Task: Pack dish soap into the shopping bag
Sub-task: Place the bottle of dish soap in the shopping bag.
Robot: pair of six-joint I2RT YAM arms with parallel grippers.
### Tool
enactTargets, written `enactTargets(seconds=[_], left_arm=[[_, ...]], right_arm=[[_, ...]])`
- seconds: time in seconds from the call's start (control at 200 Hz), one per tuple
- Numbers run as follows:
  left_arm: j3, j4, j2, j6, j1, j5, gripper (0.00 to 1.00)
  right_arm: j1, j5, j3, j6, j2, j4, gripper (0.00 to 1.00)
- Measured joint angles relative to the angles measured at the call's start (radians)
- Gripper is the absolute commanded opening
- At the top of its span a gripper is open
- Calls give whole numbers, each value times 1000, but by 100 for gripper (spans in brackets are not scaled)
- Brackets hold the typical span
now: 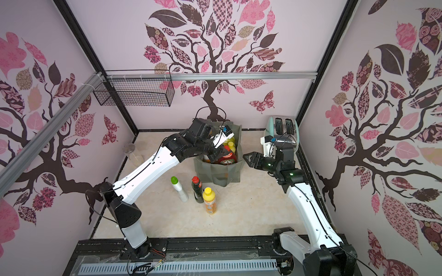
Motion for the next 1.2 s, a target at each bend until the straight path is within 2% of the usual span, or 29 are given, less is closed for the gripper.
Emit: enactTargets(seconds=[0.08,0.25,0.285,0.69,1.2], left_arm=[[0,0,0,0,0,0,0],[-6,5,0,-3,0,6,0],[-11,8,0,-3,0,7,0],[-23,48,66,-6,1,19,0],[-22,71,185,-2,-6,14,0]], right_arm=[[45,33,14,-18,18,-19,52],[86,63,34,-33,35,-31,7],[89,69,40,-31,39,-31,0],[90,83,122,-34,70,-66,0],[99,77,124,-35,70,-100,0]])
